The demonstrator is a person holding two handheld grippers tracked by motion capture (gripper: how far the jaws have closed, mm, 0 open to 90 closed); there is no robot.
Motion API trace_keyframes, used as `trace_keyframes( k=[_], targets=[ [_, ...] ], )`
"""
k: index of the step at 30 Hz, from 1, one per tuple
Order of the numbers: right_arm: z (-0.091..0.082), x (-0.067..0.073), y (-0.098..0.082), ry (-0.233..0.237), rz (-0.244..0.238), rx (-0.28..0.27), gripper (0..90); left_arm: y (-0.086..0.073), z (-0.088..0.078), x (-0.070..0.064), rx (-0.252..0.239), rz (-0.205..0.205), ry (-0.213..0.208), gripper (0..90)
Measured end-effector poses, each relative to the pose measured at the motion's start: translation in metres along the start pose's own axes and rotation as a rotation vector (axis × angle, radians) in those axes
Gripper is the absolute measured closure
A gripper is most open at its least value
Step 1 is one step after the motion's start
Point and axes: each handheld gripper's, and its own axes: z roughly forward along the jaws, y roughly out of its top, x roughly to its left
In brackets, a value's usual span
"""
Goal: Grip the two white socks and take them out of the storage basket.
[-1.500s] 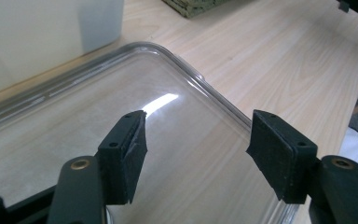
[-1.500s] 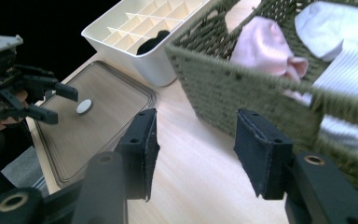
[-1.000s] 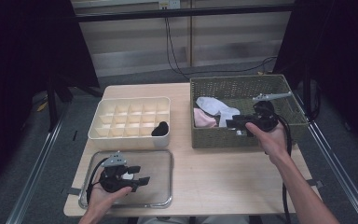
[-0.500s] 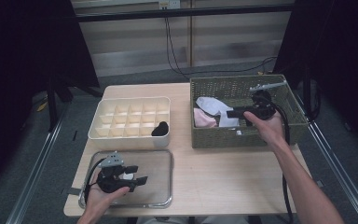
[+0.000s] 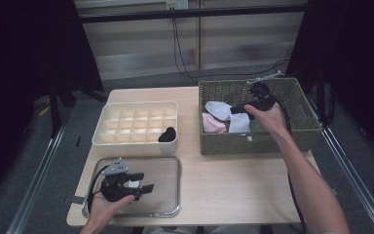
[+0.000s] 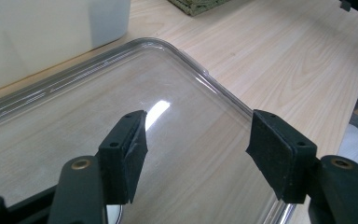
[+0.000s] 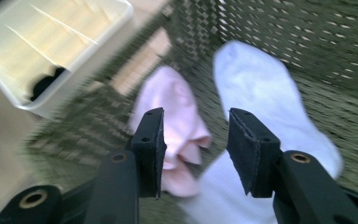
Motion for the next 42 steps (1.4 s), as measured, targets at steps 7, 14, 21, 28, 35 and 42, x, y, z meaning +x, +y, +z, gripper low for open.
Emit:
trace_keyframes(
  k=[7, 14, 21, 28, 35, 42],
  targets=[
    [0.023, -0.019, 0.006, -0.022, 0.036, 0.057, 61.2, 0.002, 0.001, 0.004, -0.006, -0.011, 0.002, 36.4],
    [0.039, -0.027, 0.008, -0.059, 0.063, 0.122, 62.1, 0.002, 0.002, 0.009, 0.001, -0.014, 0.000, 35.9],
    [0.056, -0.029, 0.015, -0.081, 0.054, 0.183, 67.7, 0.003, 0.001, 0.006, -0.001, 0.001, -0.007, 35.9],
    [0.075, -0.037, 0.019, -0.104, 0.057, 0.269, 65.1, 0.000, -0.001, 0.007, 0.002, -0.003, -0.008, 35.6],
    [0.089, -0.041, 0.015, -0.123, 0.060, 0.309, 59.5, 0.000, 0.000, 0.009, 0.012, -0.006, -0.014, 35.5],
    [0.093, -0.045, 0.012, -0.138, 0.094, 0.354, 69.9, 0.000, 0.001, 0.007, 0.014, 0.000, -0.020, 35.3]
  ],
)
